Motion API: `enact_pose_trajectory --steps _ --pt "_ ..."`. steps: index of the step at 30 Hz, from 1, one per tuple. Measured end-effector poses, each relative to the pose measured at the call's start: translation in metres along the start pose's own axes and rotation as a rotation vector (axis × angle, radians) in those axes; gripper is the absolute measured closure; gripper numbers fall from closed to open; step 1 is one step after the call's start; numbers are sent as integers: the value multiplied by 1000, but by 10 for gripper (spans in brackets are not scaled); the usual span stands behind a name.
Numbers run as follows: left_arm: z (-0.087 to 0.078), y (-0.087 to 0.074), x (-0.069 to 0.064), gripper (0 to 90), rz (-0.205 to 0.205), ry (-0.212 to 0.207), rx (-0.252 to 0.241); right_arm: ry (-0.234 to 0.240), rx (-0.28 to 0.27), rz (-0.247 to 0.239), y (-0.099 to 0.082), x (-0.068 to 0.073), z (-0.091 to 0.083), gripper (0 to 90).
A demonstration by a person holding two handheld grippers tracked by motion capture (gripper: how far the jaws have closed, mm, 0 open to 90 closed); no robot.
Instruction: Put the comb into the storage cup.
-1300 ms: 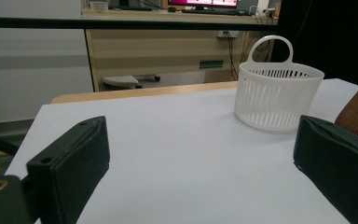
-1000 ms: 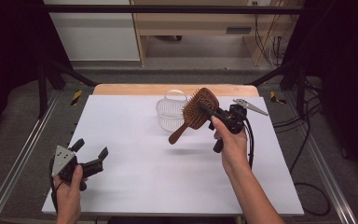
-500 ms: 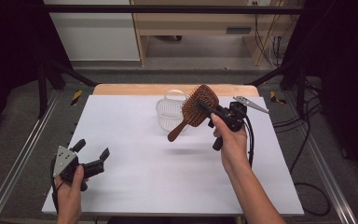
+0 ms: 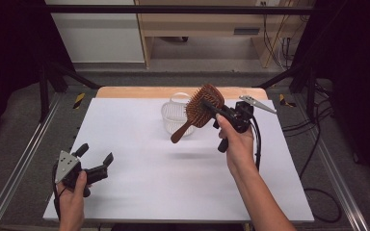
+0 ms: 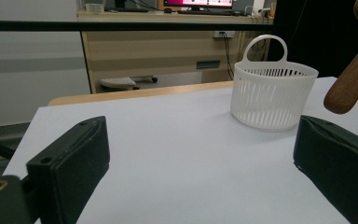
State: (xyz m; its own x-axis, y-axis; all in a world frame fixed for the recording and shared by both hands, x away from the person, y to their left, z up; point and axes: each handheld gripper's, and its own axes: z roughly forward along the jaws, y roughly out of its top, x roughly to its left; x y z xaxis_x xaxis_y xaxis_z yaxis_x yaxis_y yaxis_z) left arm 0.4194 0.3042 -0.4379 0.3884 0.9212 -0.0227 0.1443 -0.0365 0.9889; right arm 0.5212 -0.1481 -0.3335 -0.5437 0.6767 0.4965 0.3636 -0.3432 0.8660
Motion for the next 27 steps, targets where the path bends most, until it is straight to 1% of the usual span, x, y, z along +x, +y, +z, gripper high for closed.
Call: enact_pose_trajectory --steps 8,12,14,17,27 --pt "0 0 -1 38 3 -3 -1 3 -13 -5 8 5 5 547" --pt "1 0 0 38 3 -4 -1 1 -24 1 12 6 9 548" --pt "1 0 0 38 4 -6 -1 -2 -33 5 16 7 12 547" --pt "1 1 2 38 12 0 -3 -3 -44 -4 20 7 17 547" --pt "0 1 7 38 11 -6 -11 -2 -80 1 35 10 38 547"
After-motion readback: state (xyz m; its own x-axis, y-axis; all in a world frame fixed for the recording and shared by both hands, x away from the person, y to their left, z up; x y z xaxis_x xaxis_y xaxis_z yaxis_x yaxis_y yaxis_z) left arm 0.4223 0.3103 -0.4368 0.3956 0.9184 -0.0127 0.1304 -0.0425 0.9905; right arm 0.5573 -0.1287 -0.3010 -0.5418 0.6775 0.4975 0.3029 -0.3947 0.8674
